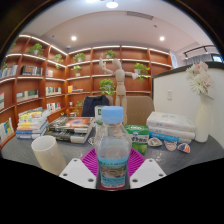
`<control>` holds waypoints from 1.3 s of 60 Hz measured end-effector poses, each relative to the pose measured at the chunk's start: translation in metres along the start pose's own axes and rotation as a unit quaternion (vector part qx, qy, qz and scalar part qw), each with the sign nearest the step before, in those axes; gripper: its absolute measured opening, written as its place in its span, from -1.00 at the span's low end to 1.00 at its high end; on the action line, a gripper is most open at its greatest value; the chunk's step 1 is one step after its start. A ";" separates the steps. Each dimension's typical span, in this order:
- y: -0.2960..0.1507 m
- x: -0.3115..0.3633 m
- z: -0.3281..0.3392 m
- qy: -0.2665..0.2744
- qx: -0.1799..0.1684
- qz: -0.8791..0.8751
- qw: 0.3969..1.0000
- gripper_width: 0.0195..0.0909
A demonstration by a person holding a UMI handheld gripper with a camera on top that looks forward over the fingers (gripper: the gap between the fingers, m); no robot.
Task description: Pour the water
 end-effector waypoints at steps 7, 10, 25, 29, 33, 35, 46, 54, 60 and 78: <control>0.000 0.000 0.000 0.002 0.010 -0.004 1.000 -0.50; 0.000 0.000 0.001 0.005 0.015 -0.006 1.000 -0.35; 0.000 -0.003 0.041 0.031 0.041 -0.023 0.998 0.79; -0.005 0.001 0.064 0.033 0.032 -0.029 0.999 0.78; -0.011 0.007 0.092 0.032 0.022 -0.036 0.999 0.79; -0.015 0.010 0.106 0.030 0.016 -0.037 0.999 0.78; -0.026 0.036 0.178 0.037 -0.013 -0.023 0.999 0.77; -0.025 0.051 0.211 0.035 -0.018 -0.020 0.999 0.78; -0.022 0.059 0.228 0.036 -0.018 -0.014 0.999 0.79; -0.029 0.062 0.250 0.047 -0.029 -0.017 0.998 0.78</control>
Point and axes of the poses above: the point between the fingertips, and its own axes, seen from behind it with the camera up: x to the left, y down, z backward, against the way the camera looks, the point moved 7 cm from there along z, backward, against the way the camera looks, and after that the axes turned 2 degrees about x, right-handed, at the moved point
